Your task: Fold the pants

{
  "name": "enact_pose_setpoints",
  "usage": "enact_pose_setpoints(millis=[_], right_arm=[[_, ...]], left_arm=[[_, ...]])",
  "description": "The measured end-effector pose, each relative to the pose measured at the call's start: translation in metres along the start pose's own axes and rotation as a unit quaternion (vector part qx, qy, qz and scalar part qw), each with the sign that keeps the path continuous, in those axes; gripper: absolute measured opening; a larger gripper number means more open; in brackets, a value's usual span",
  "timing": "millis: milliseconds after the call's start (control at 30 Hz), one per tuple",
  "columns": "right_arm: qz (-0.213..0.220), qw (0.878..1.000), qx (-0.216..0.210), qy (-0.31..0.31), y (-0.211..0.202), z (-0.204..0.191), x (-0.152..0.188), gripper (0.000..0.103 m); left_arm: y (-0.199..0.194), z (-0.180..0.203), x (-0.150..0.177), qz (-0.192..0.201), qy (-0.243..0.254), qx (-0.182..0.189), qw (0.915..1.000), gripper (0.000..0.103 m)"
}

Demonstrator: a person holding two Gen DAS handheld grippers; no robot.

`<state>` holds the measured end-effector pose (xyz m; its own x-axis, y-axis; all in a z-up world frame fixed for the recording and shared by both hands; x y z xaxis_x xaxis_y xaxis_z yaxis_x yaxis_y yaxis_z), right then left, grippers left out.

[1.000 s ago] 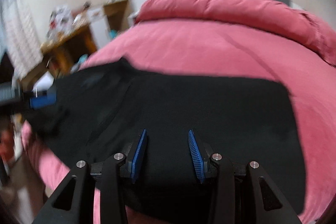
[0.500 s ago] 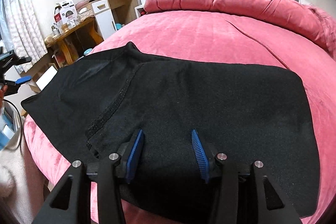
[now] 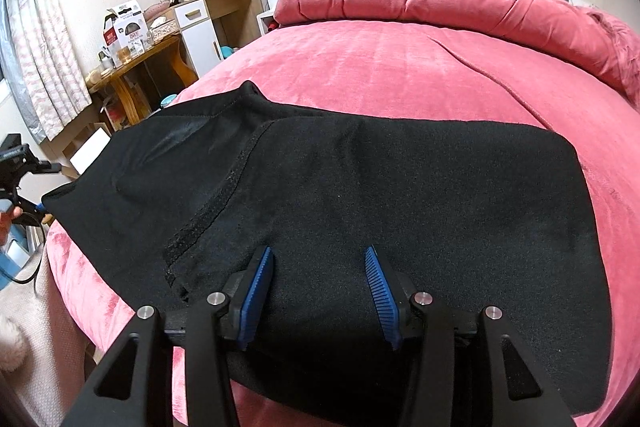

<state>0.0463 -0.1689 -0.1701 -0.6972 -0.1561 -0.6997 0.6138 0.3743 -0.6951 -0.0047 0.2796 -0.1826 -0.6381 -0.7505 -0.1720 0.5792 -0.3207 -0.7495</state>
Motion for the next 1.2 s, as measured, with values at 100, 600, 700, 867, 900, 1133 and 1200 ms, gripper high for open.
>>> enact_pose_setpoints(millis=[100,600,700,867,900,1133,1200], right_arm=[[0.0,1.0,-0.001,0.001,0.0,0.0,0.0,0.05],[0.002,1.0,-0.005,0.007,-0.001,-0.001,0.0,0.05],[0.003,1.0,-0.013,0.018,-0.002,0.001,0.0,0.05],[0.003,0.999,-0.022,0.03,-0.003,0.002,0.0,0.05],[0.003,0.999,-0.024,0.031,-0.003,0.002,-0.001,0.051],[0.03,0.995,-0.027,0.088,-0.018,0.022,-0.011,0.053],[0.034,0.992,-0.023,0.116,-0.023,0.035,-0.014,0.053]], left_arm=[[0.003,0.001,0.003,0.01,0.007,-0.006,0.9999,0.072],[-0.035,0.072,0.007,0.108,0.118,-0.005,0.9871,0.018],[-0.049,0.106,0.011,0.133,0.148,0.028,0.9796,0.018],[-0.066,0.17,0.032,0.159,0.226,0.076,0.9582,0.017],[-0.068,0.182,0.036,0.16,0.239,0.085,0.954,0.017],[-0.068,0.272,0.087,0.125,0.317,0.174,0.9242,0.016],[-0.065,0.298,0.105,0.109,0.341,0.197,0.9128,0.016]])
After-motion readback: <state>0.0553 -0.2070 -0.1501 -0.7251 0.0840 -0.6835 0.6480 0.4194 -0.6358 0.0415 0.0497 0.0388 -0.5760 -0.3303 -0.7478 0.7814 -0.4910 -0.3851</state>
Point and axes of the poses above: each gripper's, at about its wrist camera, not at the fingertips, and y roughly the way its jaws point, z to its right, x to its underside, the point moved 8 cm from there along y, roughly the way its jaws point, and after that the axes turned 4 degrees about z, right-handed, at the moved point
